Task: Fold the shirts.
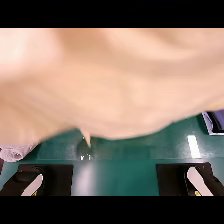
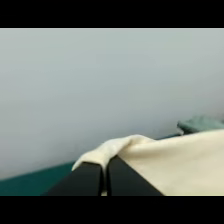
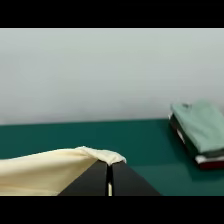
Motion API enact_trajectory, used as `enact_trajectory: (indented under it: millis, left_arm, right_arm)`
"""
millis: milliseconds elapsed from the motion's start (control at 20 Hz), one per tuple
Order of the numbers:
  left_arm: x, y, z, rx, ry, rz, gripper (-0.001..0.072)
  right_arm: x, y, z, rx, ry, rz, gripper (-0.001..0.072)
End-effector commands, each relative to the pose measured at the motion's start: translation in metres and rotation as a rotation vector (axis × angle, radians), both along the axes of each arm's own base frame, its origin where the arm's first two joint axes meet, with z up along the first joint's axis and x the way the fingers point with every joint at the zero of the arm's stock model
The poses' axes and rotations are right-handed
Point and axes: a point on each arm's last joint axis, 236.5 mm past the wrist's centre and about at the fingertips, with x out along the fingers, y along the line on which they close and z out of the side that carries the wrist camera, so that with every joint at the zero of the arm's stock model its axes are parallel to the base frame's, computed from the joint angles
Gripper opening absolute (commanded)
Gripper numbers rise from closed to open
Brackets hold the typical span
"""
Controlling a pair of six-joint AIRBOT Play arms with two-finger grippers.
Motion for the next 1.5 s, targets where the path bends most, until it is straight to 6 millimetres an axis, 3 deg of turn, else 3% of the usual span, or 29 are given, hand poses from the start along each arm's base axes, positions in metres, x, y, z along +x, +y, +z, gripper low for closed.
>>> enact_trajectory:
  millis: [0, 100, 250, 350, 500, 650, 800, 950, 1100, 1200, 1450]
  left_arm:
    - [0.076, 0.015, -0.126, 0.081, 0.420, 0.083, 0.0024]
    - [0.116, -0.004, -0.214, 0.088, 0.685, 0.003, 0.0024]
    - [0.163, -0.022, -0.331, 0.093, 0.983, -0.076, 0.0024]
    - [0.192, -0.020, -0.388, 0.122, 1.088, -0.073, 0.0024]
    - [0.237, -0.019, -0.440, 0.122, 1.126, -0.055, 0.0025]
    - [0.287, -0.010, -0.461, 0.089, 1.039, 0.021, 0.0024]
    - [0.325, -0.001, -0.452, 0.068, 0.893, 0.080, 0.0024]
    - [0.346, 0.007, -0.444, 0.064, 0.801, 0.120, 0.0024]
    - [0.348, 0.015, -0.459, 0.151, 0.806, 0.129, 0.0024]
    - [0.344, 0.027, -0.467, 0.186, 0.840, 0.143, 0.0024]
    - [0.297, 0.047, -0.507, 0.313, 1.064, 0.063, 0.0024]
  right_arm:
    - [0.041, -0.013, -0.105, 0.181, 0.399, 0.053, 0.0014]
    - [0.062, -0.006, -0.183, 0.240, 0.674, 0.126, 0.0013]
    - [0.097, -0.001, -0.275, 0.185, 0.939, 0.125, 0.0014]
    - [0.124, 0.000, -0.325, 0.101, 1.024, 0.105, 0.0013]
    - [0.177, 0.003, -0.377, 0.018, 1.017, 0.088, 0.0013]
    - [0.224, -0.002, -0.406, 0.011, 0.941, 0.055, 0.0013]
    - [0.257, -0.011, -0.415, 0.020, 0.848, 0.024, 0.0013]
    - [0.279, -0.014, -0.412, 0.014, 0.762, 0.016, 0.0013]
    - [0.281, -0.014, -0.412, 0.010, 0.753, 0.018, 0.0013]
    - [0.271, -0.012, -0.419, 0.004, 0.808, 0.028, 0.0013]
    - [0.224, 0.005, -0.450, -0.044, 1.032, 0.096, 0.0013]
